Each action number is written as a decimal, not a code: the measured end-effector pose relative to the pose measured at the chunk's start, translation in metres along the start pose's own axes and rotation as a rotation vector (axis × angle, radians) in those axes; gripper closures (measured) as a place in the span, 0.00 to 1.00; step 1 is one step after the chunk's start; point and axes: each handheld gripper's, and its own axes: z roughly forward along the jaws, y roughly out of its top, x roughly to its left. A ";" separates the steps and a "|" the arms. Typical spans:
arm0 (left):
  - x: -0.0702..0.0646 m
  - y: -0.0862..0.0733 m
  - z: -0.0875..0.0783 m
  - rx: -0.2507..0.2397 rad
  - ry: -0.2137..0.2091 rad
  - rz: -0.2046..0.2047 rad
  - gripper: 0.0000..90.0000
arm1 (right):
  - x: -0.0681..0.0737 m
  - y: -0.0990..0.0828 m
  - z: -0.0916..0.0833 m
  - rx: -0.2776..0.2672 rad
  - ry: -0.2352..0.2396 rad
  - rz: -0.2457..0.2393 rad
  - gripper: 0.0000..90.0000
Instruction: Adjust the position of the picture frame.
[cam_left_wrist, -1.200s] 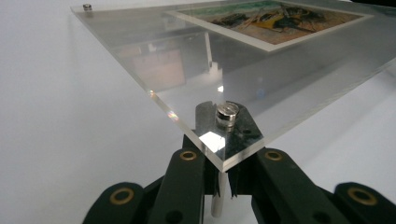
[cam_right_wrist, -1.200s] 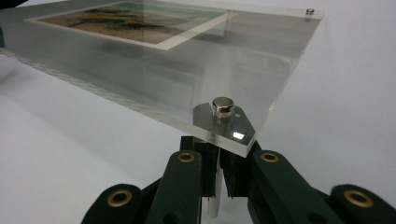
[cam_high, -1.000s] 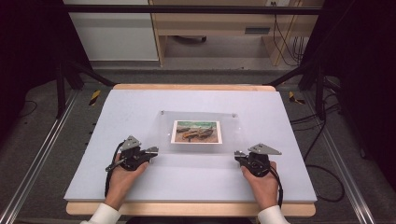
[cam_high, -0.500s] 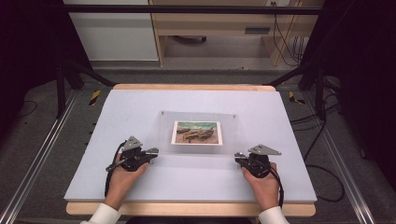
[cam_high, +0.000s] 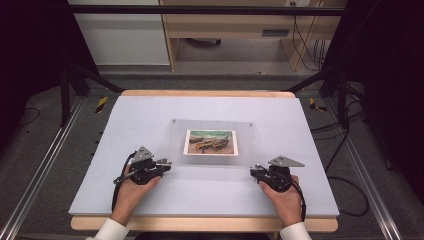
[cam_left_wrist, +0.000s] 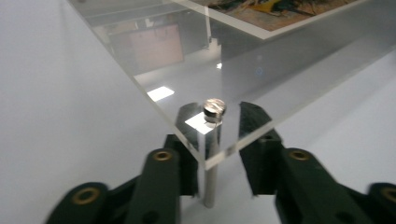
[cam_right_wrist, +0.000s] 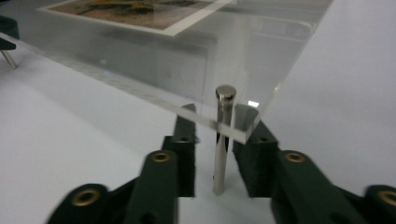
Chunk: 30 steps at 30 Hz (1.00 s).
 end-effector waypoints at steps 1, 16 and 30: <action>-0.001 -0.001 0.000 0.017 -0.004 0.002 0.65 | 0.000 -0.001 -0.002 0.014 0.002 0.006 0.63; -0.004 0.004 -0.018 -0.035 -0.042 -0.010 0.09 | -0.002 0.003 -0.028 -0.041 -0.028 0.016 0.19; 0.001 0.019 -0.034 -0.149 -0.068 -0.037 0.06 | 0.002 0.019 -0.039 -0.122 -0.065 -0.024 0.14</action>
